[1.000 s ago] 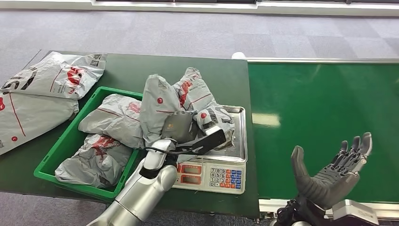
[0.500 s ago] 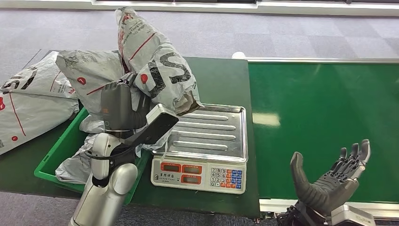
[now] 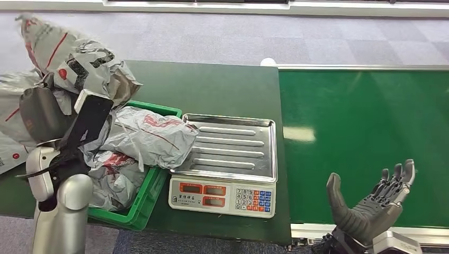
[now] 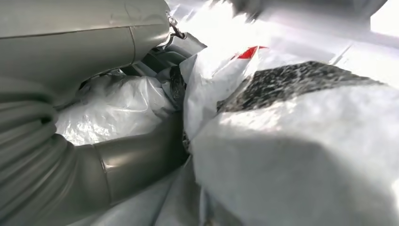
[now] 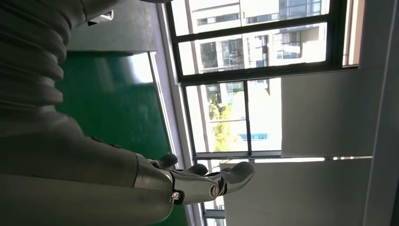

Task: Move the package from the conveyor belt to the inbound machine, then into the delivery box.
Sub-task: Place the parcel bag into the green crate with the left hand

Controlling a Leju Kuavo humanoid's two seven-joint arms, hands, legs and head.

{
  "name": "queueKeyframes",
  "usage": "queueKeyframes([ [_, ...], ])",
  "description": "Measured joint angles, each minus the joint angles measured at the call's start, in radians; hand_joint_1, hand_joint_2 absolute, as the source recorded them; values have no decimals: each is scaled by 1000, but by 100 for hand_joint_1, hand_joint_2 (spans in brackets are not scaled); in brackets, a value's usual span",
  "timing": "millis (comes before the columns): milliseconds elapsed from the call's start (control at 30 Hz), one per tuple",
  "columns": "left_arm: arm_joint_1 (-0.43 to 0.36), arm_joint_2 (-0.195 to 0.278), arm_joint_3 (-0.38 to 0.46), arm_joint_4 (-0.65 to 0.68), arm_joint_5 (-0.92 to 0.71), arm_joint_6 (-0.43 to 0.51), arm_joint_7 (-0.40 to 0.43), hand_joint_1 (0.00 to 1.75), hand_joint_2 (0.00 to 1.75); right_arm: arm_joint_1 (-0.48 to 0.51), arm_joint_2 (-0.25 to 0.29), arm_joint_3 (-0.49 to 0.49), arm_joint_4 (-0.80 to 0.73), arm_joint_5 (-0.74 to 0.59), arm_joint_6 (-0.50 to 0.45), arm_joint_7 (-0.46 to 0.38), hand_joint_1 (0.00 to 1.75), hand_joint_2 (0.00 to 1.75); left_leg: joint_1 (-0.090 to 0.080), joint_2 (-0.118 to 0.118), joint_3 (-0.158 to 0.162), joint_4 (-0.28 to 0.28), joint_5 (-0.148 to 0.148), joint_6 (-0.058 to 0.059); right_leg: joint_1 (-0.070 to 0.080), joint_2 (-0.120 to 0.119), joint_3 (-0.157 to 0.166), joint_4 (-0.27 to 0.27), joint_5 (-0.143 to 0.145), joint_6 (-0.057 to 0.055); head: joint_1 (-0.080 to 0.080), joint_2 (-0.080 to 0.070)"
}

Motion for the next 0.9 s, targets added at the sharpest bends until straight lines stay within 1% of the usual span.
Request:
queueKeyframes([
  [67, 9, 16, 70, 84, 8, -72, 1, 163, 175, 2, -1, 0, 0, 6, 3, 14, 0, 175, 0, 0, 0, 0, 1, -1, 0, 0, 0, 0, 0, 0, 0, 0],
  [133, 20, 25, 118, 174, -4, -100, -4, 155, 175, 3, -2, 0, 0, 12, 8, 22, 0, 175, 0, 0, 0, 0, 1, -1, 0, 0, 0, 0, 1, -1, 0, 0],
  [267, 38, 30, 167, 313, -24, -114, -17, 173, 175, 7, -5, 0, 0, 17, 13, 28, 0, 175, 0, 0, -1, 0, 1, -1, -1, 0, 0, 0, 1, -1, 0, 0],
  [367, 47, 33, 178, 359, -5, -154, -29, 175, 175, 15, -9, 0, 0, 13, 13, 28, 0, 175, 0, -1, -1, 0, 0, 0, -1, 0, 0, 0, 1, -1, 0, 0],
  [433, 52, 35, 180, 375, 48, -215, -54, 175, 175, 17, -14, 0, 0, 6, 12, 27, 0, 175, -1, -1, -1, 0, 0, 0, -1, 0, 0, 0, 1, 0, 0, 0],
  [500, 60, 38, 180, 385, 147, -299, -98, 175, 175, 18, -21, 0, 1, -4, 8, 24, 0, 175, -1, -1, -1, 0, 0, 0, -1, 0, 0, 0, 0, 0, 0, 0],
  [533, 65, 40, 180, 390, 208, -341, -124, 169, 175, 18, -25, 0, 2, -10, 5, 21, 0, 175, -1, -1, -1, 0, 0, 0, -1, 0, 0, 0, 0, 0, 0, 0],
  [633, 78, 51, 180, 406, 356, -420, -190, 38, 175, 18, -38, 0, 7, -27, 2, 11, 0, 175, -1, -1, -1, 0, 0, 0, -1, -1, 0, 0, 0, 0, 0, 0],
  [667, 81, 55, 180, 410, 385, -428, -203, 0, 175, 18, -42, 0, 9, -30, 2, 8, 0, 175, -1, -1, -1, 0, 0, 0, -1, -1, 0, 0, 0, 0, 0, 0],
  [900, 98, 67, 176, 418, 442, -390, -216, 0, 175, 19, -56, 0, 15, -35, 1, 5, 0, 175, -1, -1, 0, 0, 0, 0, -1, -1, 1, 0, 0, 0, 0, 0],
])
